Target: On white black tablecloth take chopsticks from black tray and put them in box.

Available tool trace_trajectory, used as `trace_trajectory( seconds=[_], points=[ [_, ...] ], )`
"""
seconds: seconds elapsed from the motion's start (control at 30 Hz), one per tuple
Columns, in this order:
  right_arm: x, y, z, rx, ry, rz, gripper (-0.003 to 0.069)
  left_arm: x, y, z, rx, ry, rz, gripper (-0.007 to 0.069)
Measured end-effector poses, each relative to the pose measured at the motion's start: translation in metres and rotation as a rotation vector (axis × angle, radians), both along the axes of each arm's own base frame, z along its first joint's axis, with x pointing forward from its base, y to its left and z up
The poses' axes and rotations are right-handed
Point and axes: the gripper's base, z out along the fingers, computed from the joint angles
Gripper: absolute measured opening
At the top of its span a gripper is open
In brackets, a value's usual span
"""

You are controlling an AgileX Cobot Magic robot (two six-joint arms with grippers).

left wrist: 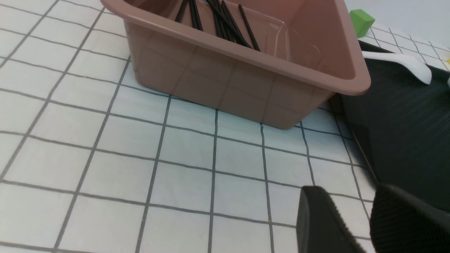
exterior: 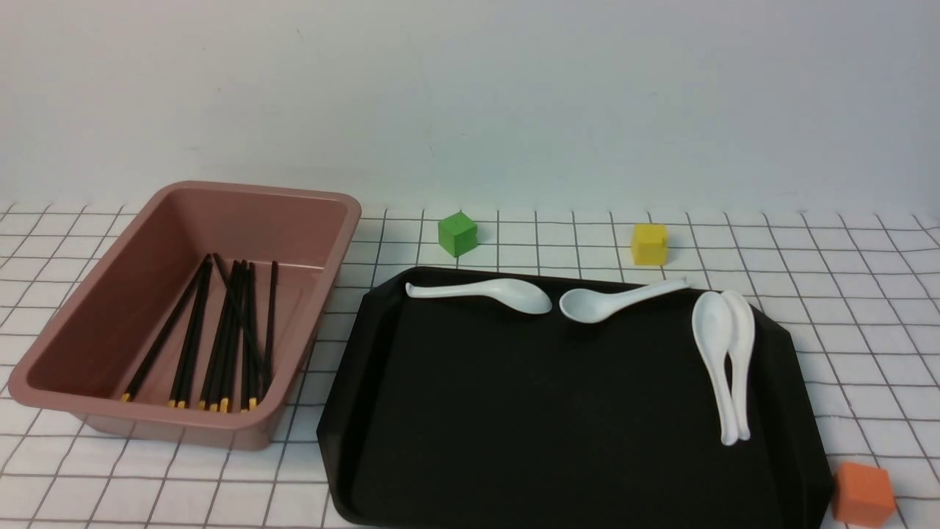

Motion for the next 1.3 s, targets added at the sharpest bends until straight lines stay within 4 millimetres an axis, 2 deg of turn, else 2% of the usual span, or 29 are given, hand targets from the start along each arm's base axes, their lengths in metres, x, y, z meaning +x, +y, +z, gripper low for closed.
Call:
trace_trajectory(
  seconds=[1.3],
  points=[
    [0.0, 0.0, 0.0, -0.001, 0.0, 0.0, 0.0136, 0.0, 0.0, 0.0, 0.0, 0.0, 0.0, 0.0239]
  ],
)
